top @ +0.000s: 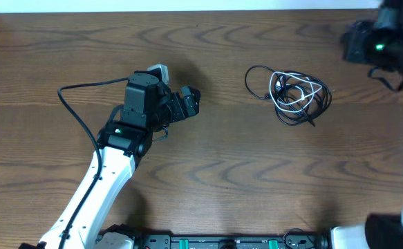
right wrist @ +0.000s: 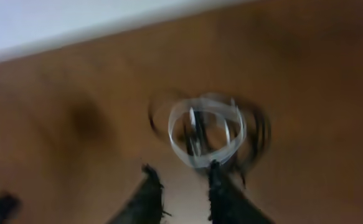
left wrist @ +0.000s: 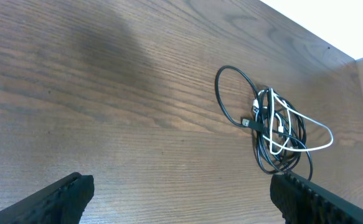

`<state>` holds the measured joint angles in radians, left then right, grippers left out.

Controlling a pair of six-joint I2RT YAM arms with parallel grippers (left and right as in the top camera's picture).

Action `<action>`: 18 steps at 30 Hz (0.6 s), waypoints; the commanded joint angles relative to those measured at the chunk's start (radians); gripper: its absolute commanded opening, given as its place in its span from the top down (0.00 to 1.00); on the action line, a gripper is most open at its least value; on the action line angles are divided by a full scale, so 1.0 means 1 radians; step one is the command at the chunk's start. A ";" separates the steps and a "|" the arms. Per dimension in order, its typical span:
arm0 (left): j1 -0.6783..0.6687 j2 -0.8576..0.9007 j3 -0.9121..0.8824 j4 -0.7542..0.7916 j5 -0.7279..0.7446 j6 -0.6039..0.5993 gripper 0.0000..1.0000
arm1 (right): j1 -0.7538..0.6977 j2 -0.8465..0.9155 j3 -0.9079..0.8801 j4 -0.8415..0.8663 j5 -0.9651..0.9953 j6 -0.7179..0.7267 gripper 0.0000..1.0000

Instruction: Untangle cables

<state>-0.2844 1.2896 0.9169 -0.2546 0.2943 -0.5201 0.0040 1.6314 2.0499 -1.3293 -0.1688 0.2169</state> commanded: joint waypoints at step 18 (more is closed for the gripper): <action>-0.001 0.004 0.025 0.001 0.011 0.010 0.03 | 0.055 0.318 -0.201 -0.105 0.124 0.312 0.36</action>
<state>-0.2844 1.2896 0.9169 -0.2543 0.2947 -0.5201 0.0624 1.9408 1.8919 -1.4380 -0.1284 0.3679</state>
